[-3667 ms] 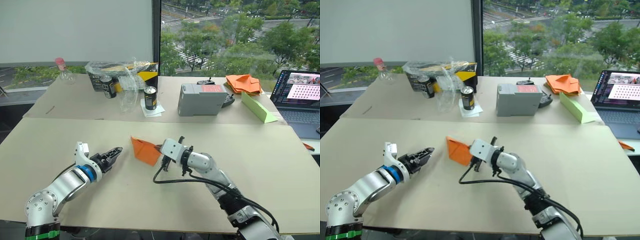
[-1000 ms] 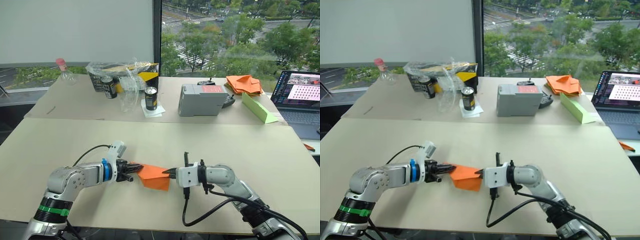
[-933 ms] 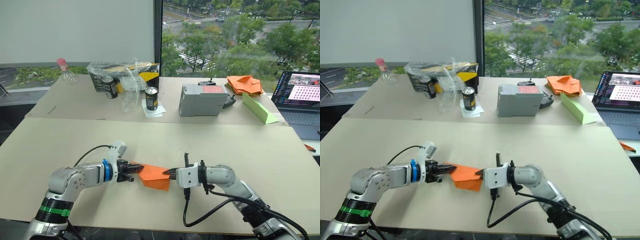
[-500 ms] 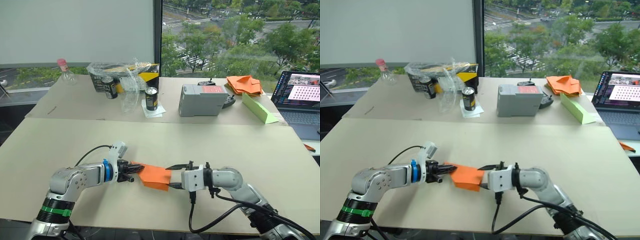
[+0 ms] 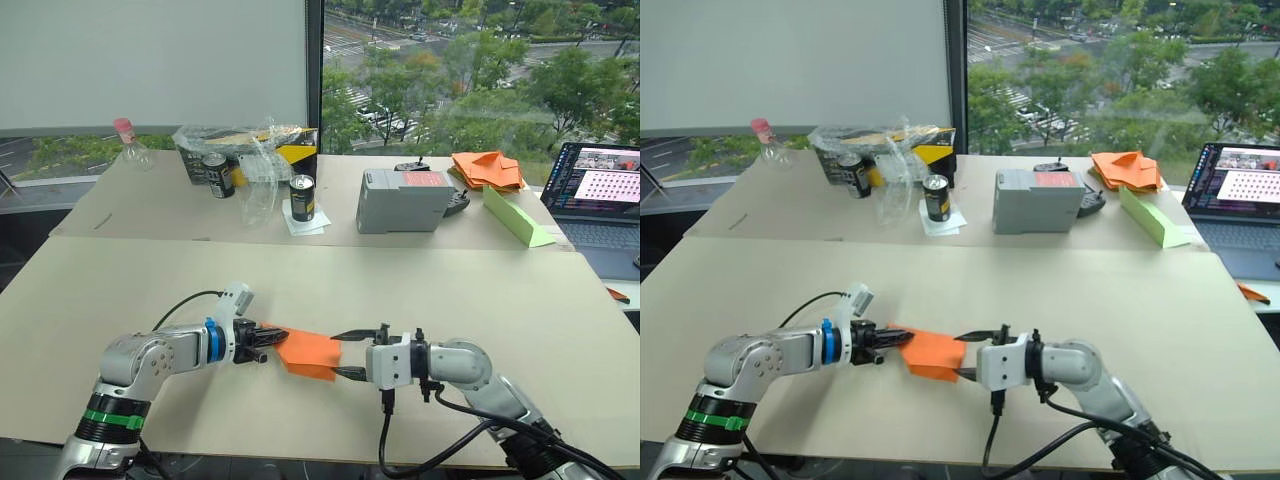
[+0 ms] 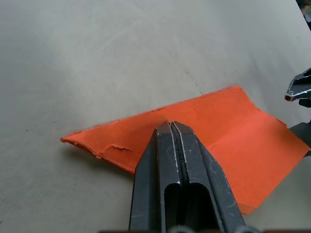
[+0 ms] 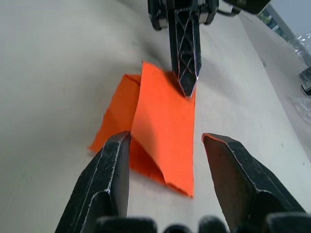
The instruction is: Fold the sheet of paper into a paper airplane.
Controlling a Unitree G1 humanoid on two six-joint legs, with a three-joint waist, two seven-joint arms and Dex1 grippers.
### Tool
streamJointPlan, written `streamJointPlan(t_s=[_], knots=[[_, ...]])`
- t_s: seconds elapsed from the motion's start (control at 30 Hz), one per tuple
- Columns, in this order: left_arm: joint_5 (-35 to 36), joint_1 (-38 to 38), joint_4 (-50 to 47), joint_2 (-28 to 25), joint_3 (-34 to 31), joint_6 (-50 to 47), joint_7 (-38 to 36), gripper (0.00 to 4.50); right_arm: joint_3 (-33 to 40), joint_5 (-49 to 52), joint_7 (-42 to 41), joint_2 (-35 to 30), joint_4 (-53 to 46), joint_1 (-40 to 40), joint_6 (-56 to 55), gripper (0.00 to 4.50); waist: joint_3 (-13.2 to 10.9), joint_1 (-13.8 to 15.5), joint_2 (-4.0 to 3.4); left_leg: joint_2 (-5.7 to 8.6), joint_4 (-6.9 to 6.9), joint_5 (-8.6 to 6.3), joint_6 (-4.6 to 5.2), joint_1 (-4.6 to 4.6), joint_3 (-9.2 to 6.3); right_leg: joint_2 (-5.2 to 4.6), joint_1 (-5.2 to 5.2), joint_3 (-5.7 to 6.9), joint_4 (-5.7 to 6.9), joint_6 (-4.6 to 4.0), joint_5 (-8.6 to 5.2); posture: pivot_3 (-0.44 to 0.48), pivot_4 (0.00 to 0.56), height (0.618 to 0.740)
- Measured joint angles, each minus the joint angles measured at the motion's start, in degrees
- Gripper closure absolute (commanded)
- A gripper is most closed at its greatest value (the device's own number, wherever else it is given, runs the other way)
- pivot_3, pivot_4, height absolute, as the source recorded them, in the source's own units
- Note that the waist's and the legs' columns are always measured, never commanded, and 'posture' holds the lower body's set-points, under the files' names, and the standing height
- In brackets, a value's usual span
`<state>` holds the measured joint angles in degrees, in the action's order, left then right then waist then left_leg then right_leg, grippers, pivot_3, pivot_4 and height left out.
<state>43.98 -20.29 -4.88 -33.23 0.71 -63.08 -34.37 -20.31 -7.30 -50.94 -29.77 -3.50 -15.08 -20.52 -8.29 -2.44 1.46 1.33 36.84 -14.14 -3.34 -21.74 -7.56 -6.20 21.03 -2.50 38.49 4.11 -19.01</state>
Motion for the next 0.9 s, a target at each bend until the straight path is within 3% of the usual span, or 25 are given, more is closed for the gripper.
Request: streamJointPlan(t_s=[0.7, 0.73, 0.9], knots=[[-1.2, -0.6, 0.5, 0.0, -0.1, -0.8, -1.3, 4.50, -1.3, 1.8, -1.7, -1.1, 0.1, 0.2, -0.3, 1.89, 0.0, 0.0, 0.00, 0.00, 0.00, -0.01, 0.01, 0.06, 0.00, 0.00, -0.03, 0.00, 0.02, 0.00, 0.00, 0.000, 0.150, 0.740], [-1.2, -0.7, 0.6, 0.0, -0.1, -0.8, -1.4, 4.50, -1.3, 1.7, -1.6, -1.1, 0.2, 0.1, -0.4, 2.41, 0.0, 0.0, 0.00, 0.00, 0.00, -0.01, 0.01, 0.06, 0.00, 0.00, -0.03, 0.00, 0.02, 0.00, 0.00, 0.000, 0.150, 0.740], [-1.2, -0.8, 0.6, 0.0, -0.1, -0.9, -1.4, 4.50, -1.4, 0.6, -0.8, -1.1, 1.3, -0.3, -2.1, 4.11, 0.0, 0.0, 0.00, 0.00, 0.00, -0.01, 0.01, 0.06, 0.00, 0.00, -0.03, 0.00, 0.02, 0.00, 0.00, 0.000, 0.150, 0.740]])
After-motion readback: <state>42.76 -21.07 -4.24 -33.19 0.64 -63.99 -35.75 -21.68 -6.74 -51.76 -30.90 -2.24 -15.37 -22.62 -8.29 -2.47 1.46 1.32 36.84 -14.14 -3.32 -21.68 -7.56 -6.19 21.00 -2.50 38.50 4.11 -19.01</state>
